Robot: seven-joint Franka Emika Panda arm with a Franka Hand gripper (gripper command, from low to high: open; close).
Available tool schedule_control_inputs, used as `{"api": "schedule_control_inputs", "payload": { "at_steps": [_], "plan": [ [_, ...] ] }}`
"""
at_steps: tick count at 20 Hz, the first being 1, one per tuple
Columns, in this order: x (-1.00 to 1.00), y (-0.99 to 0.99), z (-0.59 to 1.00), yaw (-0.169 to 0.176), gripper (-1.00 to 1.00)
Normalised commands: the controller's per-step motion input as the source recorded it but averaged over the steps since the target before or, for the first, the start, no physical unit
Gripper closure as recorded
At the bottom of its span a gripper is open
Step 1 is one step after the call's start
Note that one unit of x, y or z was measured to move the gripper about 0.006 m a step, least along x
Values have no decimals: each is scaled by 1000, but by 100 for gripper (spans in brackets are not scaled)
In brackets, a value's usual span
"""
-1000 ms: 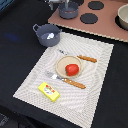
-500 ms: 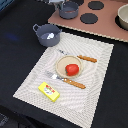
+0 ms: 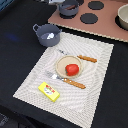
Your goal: Interact with the objects in diverse but meaningful ways.
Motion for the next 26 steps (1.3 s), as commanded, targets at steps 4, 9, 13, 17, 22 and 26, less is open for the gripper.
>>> {"api": "schedule_control_inputs", "payload": {
  "at_steps": [4,9,13,17,22,26],
  "plan": [
    [707,231,1000,-83,100],
    [716,56,891,-117,100],
    [746,0,531,-144,100],
    [791,0,203,-125,100],
    [845,0,-63,-82,100],
    [851,94,-149,-58,100]
  ]
}}
